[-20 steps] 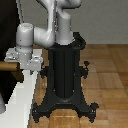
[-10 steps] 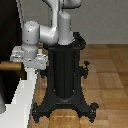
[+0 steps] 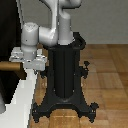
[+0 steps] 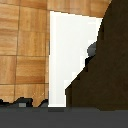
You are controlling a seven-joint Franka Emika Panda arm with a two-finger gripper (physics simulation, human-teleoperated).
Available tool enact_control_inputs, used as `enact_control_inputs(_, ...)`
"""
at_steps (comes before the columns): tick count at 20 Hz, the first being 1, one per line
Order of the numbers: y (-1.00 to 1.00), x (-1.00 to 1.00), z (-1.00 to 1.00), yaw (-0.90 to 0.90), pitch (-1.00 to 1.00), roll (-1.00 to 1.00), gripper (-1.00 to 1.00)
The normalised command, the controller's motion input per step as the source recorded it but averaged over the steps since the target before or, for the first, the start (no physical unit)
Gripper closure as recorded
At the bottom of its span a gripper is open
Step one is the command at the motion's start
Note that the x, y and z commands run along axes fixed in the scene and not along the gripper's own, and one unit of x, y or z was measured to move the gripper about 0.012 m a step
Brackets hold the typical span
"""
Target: Open the door by pressing down and pulling on the handle.
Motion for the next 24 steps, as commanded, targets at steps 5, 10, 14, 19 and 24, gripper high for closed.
enact_control_inputs(5,0.00,0.00,-0.20,0.00,0.00,0.00,-1.00)
enact_control_inputs(10,0.00,0.00,-0.40,0.00,0.00,0.00,-1.00)
enact_control_inputs(14,0.25,0.00,0.00,0.00,0.00,0.00,-1.00)
enact_control_inputs(19,0.20,0.00,0.00,0.00,0.00,0.00,-1.00)
enact_control_inputs(24,1.00,0.00,0.00,0.00,0.00,0.00,-1.00)
